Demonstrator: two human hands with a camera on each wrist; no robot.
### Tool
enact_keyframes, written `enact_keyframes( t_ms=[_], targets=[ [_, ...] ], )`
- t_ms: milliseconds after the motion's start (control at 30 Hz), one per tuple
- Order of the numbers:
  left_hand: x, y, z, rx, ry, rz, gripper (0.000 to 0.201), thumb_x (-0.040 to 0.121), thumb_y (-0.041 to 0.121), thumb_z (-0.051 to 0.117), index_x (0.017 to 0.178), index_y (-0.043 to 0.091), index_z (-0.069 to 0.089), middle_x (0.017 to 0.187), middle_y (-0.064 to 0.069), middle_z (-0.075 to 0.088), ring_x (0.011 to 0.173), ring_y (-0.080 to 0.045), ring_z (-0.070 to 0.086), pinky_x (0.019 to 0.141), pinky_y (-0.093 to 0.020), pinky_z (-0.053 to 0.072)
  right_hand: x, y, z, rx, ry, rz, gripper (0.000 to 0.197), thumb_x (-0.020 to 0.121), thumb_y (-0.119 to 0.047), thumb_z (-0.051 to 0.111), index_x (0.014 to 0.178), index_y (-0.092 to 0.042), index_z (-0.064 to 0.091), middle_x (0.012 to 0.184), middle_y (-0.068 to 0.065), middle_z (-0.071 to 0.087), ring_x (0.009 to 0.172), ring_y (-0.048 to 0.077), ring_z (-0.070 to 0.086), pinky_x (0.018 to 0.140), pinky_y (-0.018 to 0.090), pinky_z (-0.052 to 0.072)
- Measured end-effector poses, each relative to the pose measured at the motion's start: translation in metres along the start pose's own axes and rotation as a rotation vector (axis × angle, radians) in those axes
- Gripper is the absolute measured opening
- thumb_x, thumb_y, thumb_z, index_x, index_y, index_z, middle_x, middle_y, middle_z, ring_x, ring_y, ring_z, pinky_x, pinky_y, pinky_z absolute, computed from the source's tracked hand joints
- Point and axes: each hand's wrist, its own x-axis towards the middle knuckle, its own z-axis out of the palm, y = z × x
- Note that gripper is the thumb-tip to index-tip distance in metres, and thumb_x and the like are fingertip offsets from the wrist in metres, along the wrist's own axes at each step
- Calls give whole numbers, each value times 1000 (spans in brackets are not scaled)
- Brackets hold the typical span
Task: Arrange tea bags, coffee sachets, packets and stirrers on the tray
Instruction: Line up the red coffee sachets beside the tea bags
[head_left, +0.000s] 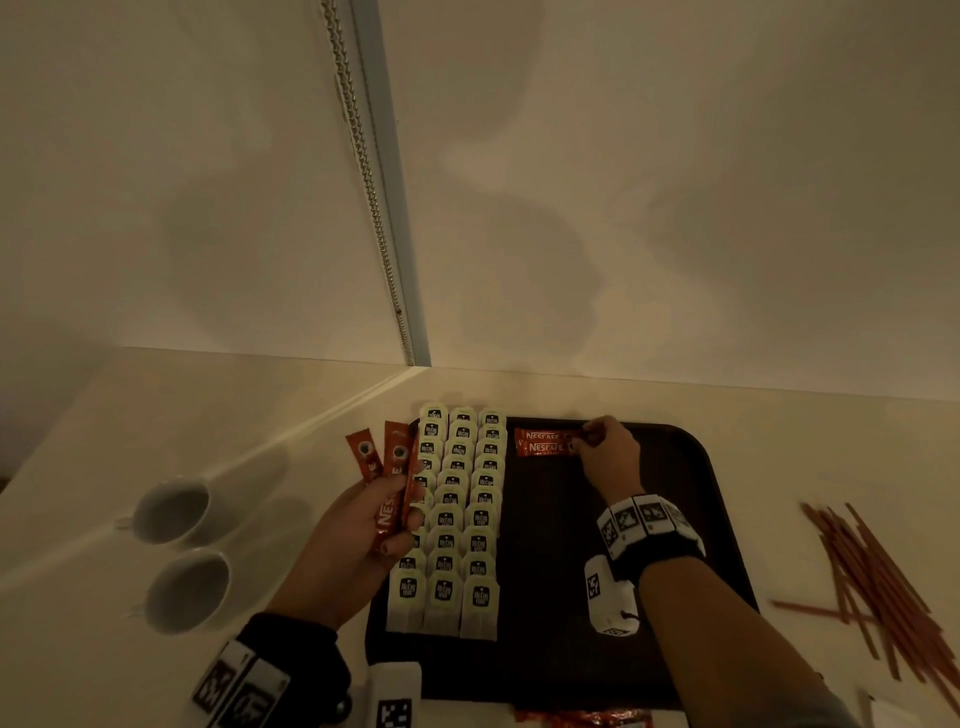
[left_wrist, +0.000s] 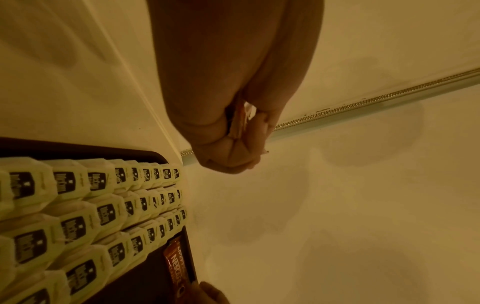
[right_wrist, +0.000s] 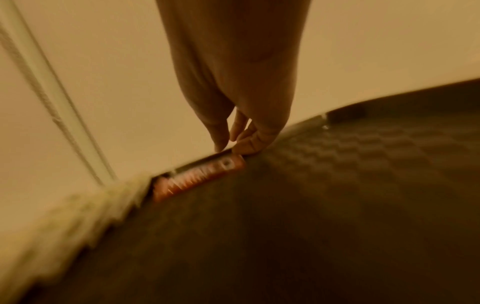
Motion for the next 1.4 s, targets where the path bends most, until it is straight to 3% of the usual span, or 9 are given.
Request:
enact_keyframes(
  t_ms=[100, 200, 300, 567, 700, 800, 900, 1000, 1400],
  targets=[
    [1, 5, 5, 28, -34, -24, 21, 97, 11, 42, 105, 1, 59, 70, -7, 61, 47, -9, 47, 30, -13, 28, -25, -37, -10, 120, -44, -175, 19, 89, -16, 61, 107, -10, 59, 104, 0, 60, 96, 13, 58, 84, 26, 49],
    [1, 9, 14, 63, -64, -22, 18, 97, 11, 43, 100, 3, 58, 68, -6, 63, 45, -8, 46, 30, -12, 26, -66, -85, -26, 282, -382, -398, 17, 92, -19, 56, 108, -19, 60, 103, -8, 59, 91, 3, 56, 83, 23, 51],
    [-4, 16, 24, 140, -126, -34, 16, 96, 12, 45, 99, 6, 59, 70, -6, 64, 47, -9, 48, 31, -12, 25, -97, -113, -34, 378, -670, -556, 26, 89, -13, 61, 113, -21, 61, 111, -1, 61, 99, 14, 60, 87, 29, 54],
    [-20, 20, 25, 101, -151, 63, 29, 90, 30, 53, 108, 9, 61, 97, -8, 73, 78, -22, 72, 44, -22, 51, -117, -122, -47, 551, -476, -430, 7, 89, -5, 59, 94, -1, 60, 88, 12, 63, 68, 0, 59, 62, 15, 48],
    [-25, 17, 23, 236, -107, 259, 27, 75, 29, 66, 97, 15, 62, 93, -5, 73, 79, -16, 71, 50, -19, 51, -127, -112, -46, 718, -503, -293, 11, 89, 0, 55, 97, -7, 56, 94, 13, 63, 80, 9, 64, 68, 18, 53],
    [-22, 14, 24, 363, -12, 427, 14, 78, 15, 72, 90, 16, 65, 79, -2, 73, 69, -13, 69, 53, -20, 52, -136, -105, -41, 859, -553, -161, 14, 87, 3, 54, 98, -5, 57, 110, 17, 57, 92, 17, 63, 73, 19, 54],
    [-20, 14, 26, 414, 45, 508, 8, 82, 16, 70, 90, 17, 68, 76, 0, 73, 61, -11, 67, 53, -20, 53, -142, -101, -35, 895, -601, -100, 18, 83, -2, 61, 99, -7, 57, 108, 14, 57, 86, 17, 65, 72, 21, 55],
    [-19, 15, 26, 445, 50, 517, 9, 81, 18, 72, 89, 19, 68, 73, 1, 73, 58, -9, 66, 50, -19, 51, -144, -103, -33, 823, -613, -87, 19, 84, -5, 62, 103, -8, 59, 97, 6, 60, 72, 9, 63, 68, 19, 53],
    [-11, 12, 22, 336, 77, 419, 8, 82, 15, 70, 87, 11, 67, 70, -2, 70, 55, -9, 62, 46, -18, 47, -136, -98, -37, 790, -575, -118, 15, 87, 1, 56, 97, -7, 65, 88, 6, 65, 69, 6, 64, 65, 16, 53]
  ],
)
